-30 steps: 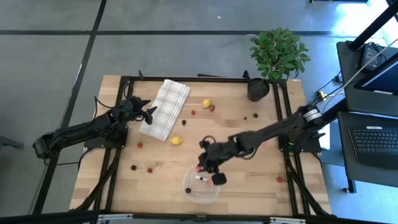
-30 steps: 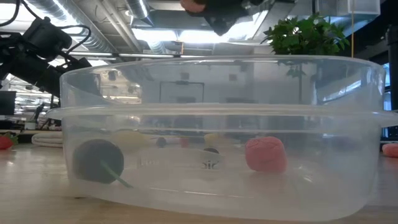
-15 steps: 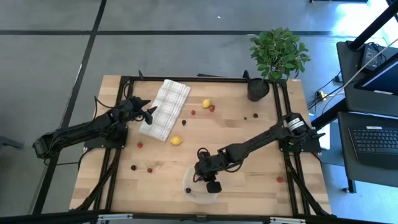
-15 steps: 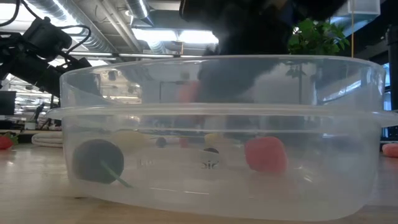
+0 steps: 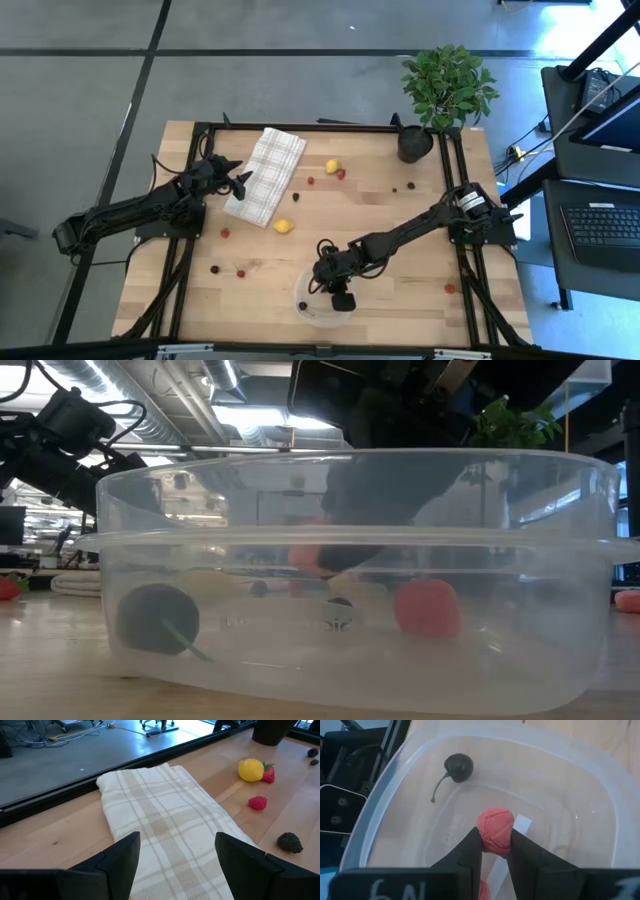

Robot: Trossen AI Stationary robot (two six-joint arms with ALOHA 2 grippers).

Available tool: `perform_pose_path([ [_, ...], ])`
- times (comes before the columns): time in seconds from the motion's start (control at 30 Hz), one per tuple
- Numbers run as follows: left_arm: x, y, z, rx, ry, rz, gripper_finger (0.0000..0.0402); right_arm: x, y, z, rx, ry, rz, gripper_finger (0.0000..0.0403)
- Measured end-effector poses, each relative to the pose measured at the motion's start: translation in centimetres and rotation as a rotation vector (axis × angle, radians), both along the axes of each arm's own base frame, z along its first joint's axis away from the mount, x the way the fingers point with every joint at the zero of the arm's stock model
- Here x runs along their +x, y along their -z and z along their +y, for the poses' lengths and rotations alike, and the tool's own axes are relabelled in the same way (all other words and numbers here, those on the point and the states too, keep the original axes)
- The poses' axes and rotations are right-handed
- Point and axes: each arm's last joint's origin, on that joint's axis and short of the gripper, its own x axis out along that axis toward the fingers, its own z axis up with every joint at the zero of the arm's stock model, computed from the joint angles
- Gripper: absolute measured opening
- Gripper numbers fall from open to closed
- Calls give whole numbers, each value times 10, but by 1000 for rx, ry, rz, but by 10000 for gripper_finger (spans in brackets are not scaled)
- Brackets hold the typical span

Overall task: Pick and placing Produce into tupperware
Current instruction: Put the top peach into the transparent bin

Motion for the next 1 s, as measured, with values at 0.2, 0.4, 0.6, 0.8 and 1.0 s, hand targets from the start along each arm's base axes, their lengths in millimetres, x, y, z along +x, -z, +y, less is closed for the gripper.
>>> perform_pose_path([
  [0.2,0,0,0,0,0,0,250,0,0,0,0,0,0,80],
  [0.4,0,0,0,2,1,2,250,0,0,0,-1,1,1,98],
  [0.6,0,0,0,2,1,2,250,0,0,0,-2,0,1,116],
  [0.8,0,0,0,2,1,2,250,0,0,0,-3,-1,0,125],
  [1.0,0,0,0,2,1,1,250,0,0,0,-4,-1,-1,128],
])
